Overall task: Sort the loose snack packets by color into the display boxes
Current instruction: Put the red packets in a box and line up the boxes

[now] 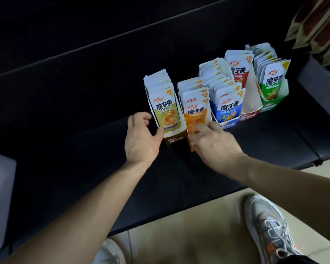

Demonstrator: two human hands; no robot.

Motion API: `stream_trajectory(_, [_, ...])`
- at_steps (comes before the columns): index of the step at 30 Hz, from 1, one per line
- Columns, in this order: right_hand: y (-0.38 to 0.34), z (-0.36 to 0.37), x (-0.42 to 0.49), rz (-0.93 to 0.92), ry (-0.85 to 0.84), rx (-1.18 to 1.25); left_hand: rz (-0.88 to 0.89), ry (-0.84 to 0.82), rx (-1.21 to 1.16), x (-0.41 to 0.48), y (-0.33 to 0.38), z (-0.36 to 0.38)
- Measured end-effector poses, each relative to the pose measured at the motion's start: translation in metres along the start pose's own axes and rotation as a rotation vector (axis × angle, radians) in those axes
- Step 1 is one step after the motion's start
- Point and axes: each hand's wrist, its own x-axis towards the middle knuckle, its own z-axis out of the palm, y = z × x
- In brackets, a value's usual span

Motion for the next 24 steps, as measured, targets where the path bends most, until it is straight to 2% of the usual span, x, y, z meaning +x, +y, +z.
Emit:
stream_trajectory(2, [-0.001, 0.001, 0.008, -0.004, -0.007, -0.019, -0.141, -0.057, -0.099, 0.005, -0.003, 0.003])
stream_trajectory(4, [0.001, -0.001, 0.019, 0.010, -0.013, -0.020, -0.196, -0.164, -0.130, 0.008, -0.003, 0.009])
stream_trajectory(7, [0.010, -0.004, 0.038, 0.014, -0.016, -0.004, -0.198, -0.247, -0.121, 0.009, 0.002, 0.014])
stream_trajectory(12, [0.009, -0.006, 0.043, 0.003, -0.047, 0.014, -0.174, -0.235, -0.085, 0.010, 0.001, 0.010])
stream_trajectory(15, [0.017, -0.009, 0.020, -0.039, 0.185, 0.051, -0.108, -0.129, -0.074, 0.008, 0.003, 0.001])
stream_trajectory(17, [0.033, -0.009, 0.004, -0.004, 0.339, 0.106, -0.028, -0.055, -0.078, 0.007, 0.011, -0.006])
stream_trajectory(19, [0.052, -0.006, -0.008, 0.067, 0.406, 0.128, 0.056, -0.011, -0.087, 0.006, 0.024, -0.008])
stream_trajectory(22, [0.081, -0.004, -0.018, 0.211, 0.472, 0.147, 0.137, -0.065, -0.093, 0.001, 0.050, 0.004])
stream_trajectory(24, [0.095, -0.013, -0.012, 0.225, 0.499, 0.087, 0.185, -0.140, -0.108, -0.003, 0.064, 0.019])
